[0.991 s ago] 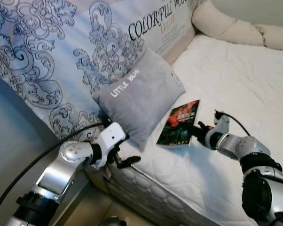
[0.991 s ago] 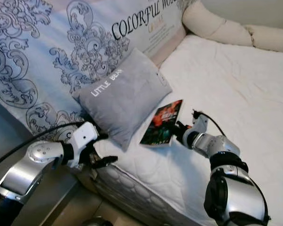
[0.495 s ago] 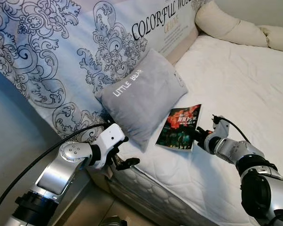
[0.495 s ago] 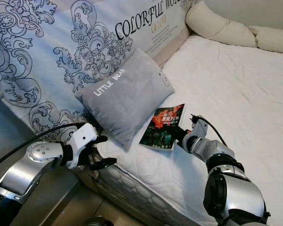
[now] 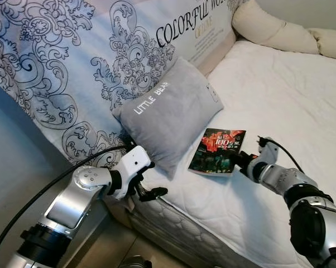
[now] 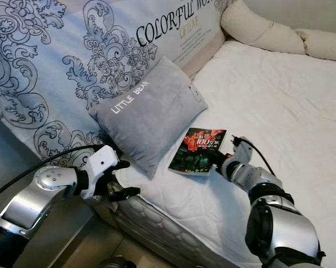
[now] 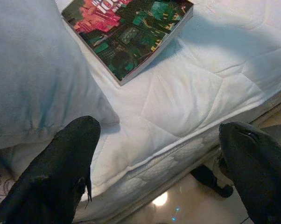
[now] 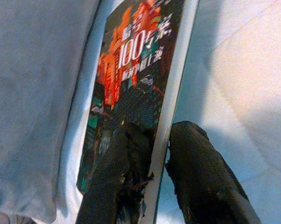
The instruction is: Clean up the room
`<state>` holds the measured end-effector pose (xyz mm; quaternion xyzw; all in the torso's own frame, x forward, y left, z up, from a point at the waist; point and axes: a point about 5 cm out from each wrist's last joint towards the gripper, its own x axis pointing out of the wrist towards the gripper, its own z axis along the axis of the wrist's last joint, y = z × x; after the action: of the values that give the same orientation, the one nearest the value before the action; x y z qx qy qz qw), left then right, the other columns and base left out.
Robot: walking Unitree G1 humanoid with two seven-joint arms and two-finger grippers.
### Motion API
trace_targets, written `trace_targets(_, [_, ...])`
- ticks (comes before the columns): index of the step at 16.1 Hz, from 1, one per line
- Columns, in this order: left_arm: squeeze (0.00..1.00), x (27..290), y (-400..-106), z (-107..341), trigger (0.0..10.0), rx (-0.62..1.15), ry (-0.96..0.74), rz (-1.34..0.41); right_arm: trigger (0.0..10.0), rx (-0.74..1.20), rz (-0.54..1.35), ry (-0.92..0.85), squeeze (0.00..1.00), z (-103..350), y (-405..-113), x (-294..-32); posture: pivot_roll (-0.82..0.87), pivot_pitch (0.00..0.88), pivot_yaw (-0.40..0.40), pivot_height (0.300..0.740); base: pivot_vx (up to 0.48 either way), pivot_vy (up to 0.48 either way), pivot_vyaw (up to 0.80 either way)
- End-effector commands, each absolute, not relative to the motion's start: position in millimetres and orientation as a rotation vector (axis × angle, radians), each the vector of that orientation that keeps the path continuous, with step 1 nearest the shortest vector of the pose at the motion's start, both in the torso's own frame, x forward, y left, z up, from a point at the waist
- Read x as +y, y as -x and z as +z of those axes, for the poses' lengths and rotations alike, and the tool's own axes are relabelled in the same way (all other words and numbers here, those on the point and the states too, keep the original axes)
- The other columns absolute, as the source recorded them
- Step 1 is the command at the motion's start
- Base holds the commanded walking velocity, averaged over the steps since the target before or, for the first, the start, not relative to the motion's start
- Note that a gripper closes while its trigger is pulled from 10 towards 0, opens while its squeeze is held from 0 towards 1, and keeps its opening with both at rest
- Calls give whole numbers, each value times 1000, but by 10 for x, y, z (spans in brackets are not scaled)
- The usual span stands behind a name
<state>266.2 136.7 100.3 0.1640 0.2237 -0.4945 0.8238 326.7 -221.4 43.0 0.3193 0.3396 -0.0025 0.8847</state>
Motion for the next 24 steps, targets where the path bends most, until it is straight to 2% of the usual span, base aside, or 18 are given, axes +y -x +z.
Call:
trace_targets(1, [0, 1356, -2695, 1034, 10000, 470, -360, -1050, 10000, 696, -34, -666, 1000, 425, -3241, -2305, 101, 0, 47, 740, 0, 0, 0])
trace_targets(5, [0, 1341, -2649, 982, 10000, 462, -324, -1015, 10000, 715, -51, -627, 1000, 359, -3079, -2560, 95, 0, 42, 740, 0, 0, 0])
trace_targets(7, [0, 1343, -2656, 992, 10000, 396, -270, -942, 10000, 655, -41, -540, 1000, 364, -3040, -2651, 73, 0, 51, 740, 0, 0, 0])
trace_targets(8, [0, 1355, -2713, 1003, 10000, 338, -232, -836, 10000, 600, -29, -470, 1000, 388, -3037, -2667, 58, 0, 59, 740, 0, 0, 0])
trace_targets(9, [0, 1401, -2811, 1003, 10000, 280, -172, -647, 10000, 511, -10, -294, 1000, 441, -3044, -2627, 46, 0, 63, 740, 0, 0, 0])
trace_targets(10, [0, 1431, -2840, 999, 10000, 260, -148, -571, 10000, 486, 10, -230, 1000, 464, -3048, -2581, 32, 0, 67, 740, 0, 0, 0])
trace_targets(11, [0, 1530, -2866, 967, 10000, 242, -122, -414, 10000, 420, -22, -115, 1000, 563, -3100, -2436, 8, 0, 76, 740, 0, 0, 0])
trace_targets(12, [0, 1603, -2855, 956, 10000, 212, -105, -300, 10000, 280, -30, -130, 1000, 764, -3161, -2201, -15, 0, 89, 740, 0, 0, 0])
trace_targets(14, [0, 1635, -2860, 985, 10000, 176, -63, -208, 10000, 113, 8, -101, 1000, 970, -3113, -1957, -18, 0, 90, 740, 0, 0, 0])
trace_targets(16, [0, 1578, -2837, 1027, 10000, 144, -32, -183, 10000, 13, -27, -92, 1000, 1069, -2980, -1896, -11, 0, 84, 740, 0, -165, 0])
trace_targets(17, [0, 1504, -2793, 1041, 10000, 131, -45, -198, 10000, -28, -55, -157, 1000, 1140, -2903, -1888, 3, 0, 66, 740, 0, -442, 0])
trace_targets(19, [0, 1479, -2790, 1032, 10000, 127, -46, -197, 10000, 7, -83, -171, 1000, 1136, -2872, -1859, 15, 0, 53, 740, 0, -480, 0])
trace_targets(21, [0, 1468, -2810, 1067, 10000, 113, -62, -195, 10000, 47, -69, -91, 1000, 1100, -2851, -1824, 31, 0, 40, 740, 0, -480, 0])
trace_targets(24, [0, 1531, -2835, 1104, 10000, 106, -67, -180, 10000, 46, -24, -86, 1000, 1082, -2785, -1722, 4, 0, 55, 740, 0, -480, 0])
